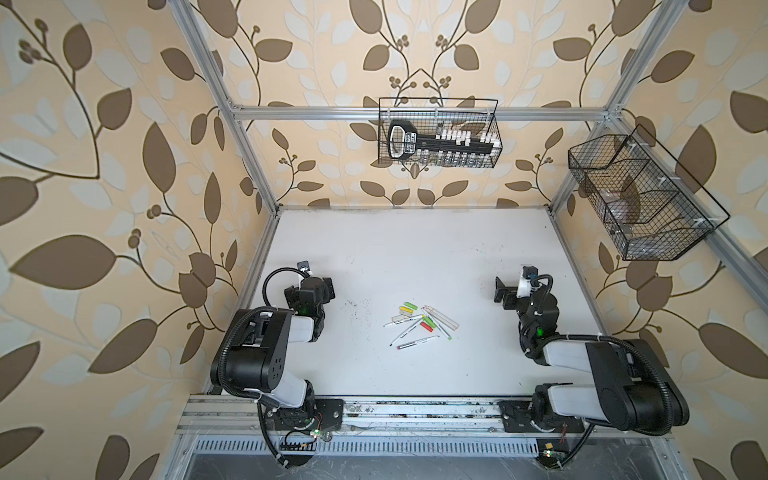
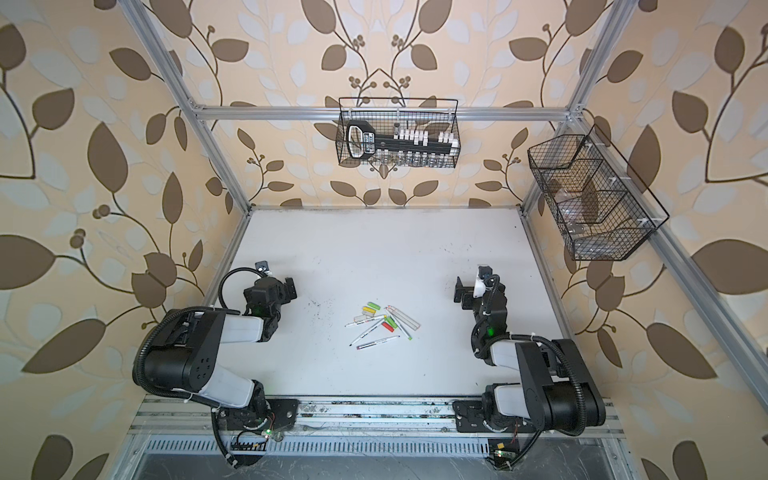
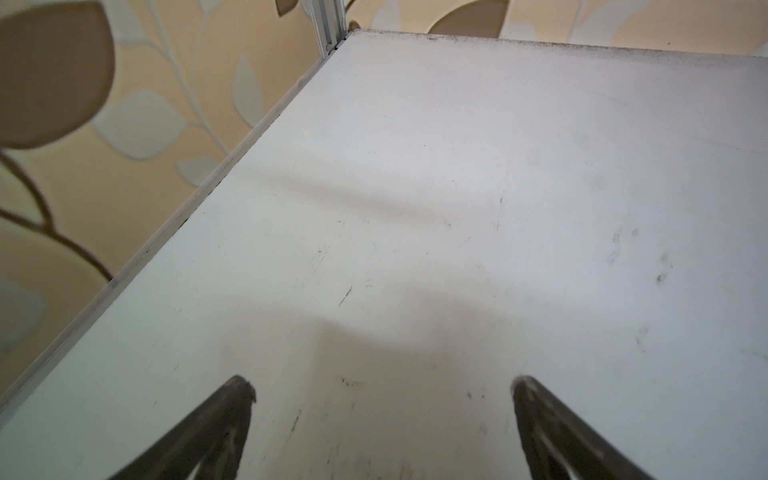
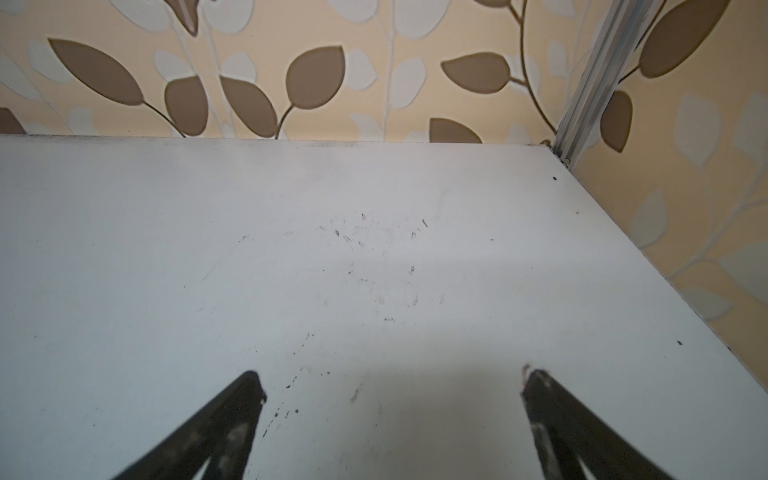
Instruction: Insert the pens into the pen caps
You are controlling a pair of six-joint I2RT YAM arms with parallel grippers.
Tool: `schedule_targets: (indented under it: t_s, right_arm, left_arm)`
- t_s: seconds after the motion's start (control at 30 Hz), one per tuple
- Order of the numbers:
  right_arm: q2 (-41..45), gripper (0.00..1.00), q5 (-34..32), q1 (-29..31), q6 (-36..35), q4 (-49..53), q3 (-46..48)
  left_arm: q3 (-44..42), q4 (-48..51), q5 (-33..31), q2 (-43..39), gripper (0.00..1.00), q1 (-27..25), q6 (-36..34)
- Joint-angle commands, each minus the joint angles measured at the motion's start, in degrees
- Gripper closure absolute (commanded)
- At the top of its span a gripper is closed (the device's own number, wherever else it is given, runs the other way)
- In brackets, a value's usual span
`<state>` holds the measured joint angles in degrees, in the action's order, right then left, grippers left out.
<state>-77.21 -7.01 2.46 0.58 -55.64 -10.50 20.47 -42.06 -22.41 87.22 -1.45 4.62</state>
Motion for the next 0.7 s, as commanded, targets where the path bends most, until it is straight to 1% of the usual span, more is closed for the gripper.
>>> schedule_targets:
  t_s: [0.0, 0.03, 0.07, 0.1, 0.13, 0.2, 0.27, 0.3, 0.37, 0.43, 0.6, 0.63, 0.67]
  right_arm:
    - [0.48, 0.0, 0.97, -0.39, -0.83, -1.67, 0.13]
    - [0.46, 0.0, 1.41, -0.56, -0.84, -1.49, -0.01]
    - [0.46, 0.0, 1.55, -0.68, -0.8, -1.48, -0.03]
    - [0.42, 0.0, 1.56, -0.7, -0.8, -1.48, 0.02]
    - [0.39, 0.0, 1.63, -0.7, -0.76, -1.48, -0.04]
    - [0.39, 0.0, 2.08, -0.92, -0.65, -1.31, -0.13]
    - [0.27, 0.0, 3.14, -1.51, -0.42, -1.15, -0.3]
    - [0.25, 0.0, 3.62, -1.85, -0.31, -1.05, -0.39]
    - [0.04, 0.0, 4.71, -2.64, 0.31, -0.85, -0.57]
    - [0.0, 0.0, 5.18, -2.99, 0.56, -0.76, -0.65]
    - [0.14, 0.0, 4.04, -2.39, 0.1, -0.58, -0.71]
    - [0.69, 0.0, 2.8, -1.93, -0.05, 0.05, -1.43]
    - [2.37, 0.0, 0.79, -1.02, -0.18, 6.0, -3.7]
  left_arm:
    - [0.72, -2.92, 0.96, -1.42, 0.01, 0.04, -0.26]
    - [0.78, -2.73, 2.38, -2.18, 0.01, -0.09, -1.26]
    - [1.29, -0.49, 3.47, -3.54, 0.01, -0.05, -1.49]
    - [2.13, 2.32, 3.11, -4.32, 0.01, -0.13, -1.26]
    - [3.54, 5.85, 1.62, -6.5, 0.01, -0.45, -1.04]
    - [7.36, 14.48, -0.54, -7.98, 0.01, -0.73, 0.48]
    - [11.6, 23.33, -5.82, -8.38, 0.01, -1.67, 3.69]
    - [12.99, 26.19, -8.15, -8.54, 0.01, -2.29, 4.97]
    - [15.61, 31.27, -13.46, -8.99, 0.01, -4.61, 7.35]
    - [18.7, 37.08, -17.13, -8.95, 0.01, -6.76, 10.13]
    - [29.8, 57.59, -22.78, -6.81, 0.01, -14.28, 17.14]
    - [31.71, 61.23, -23.67, -6.1, 0.01, -16.03, 18.49]
    - [33.32, 64.44, -24.15, -5.48, 0.01, -17.67, 19.59]
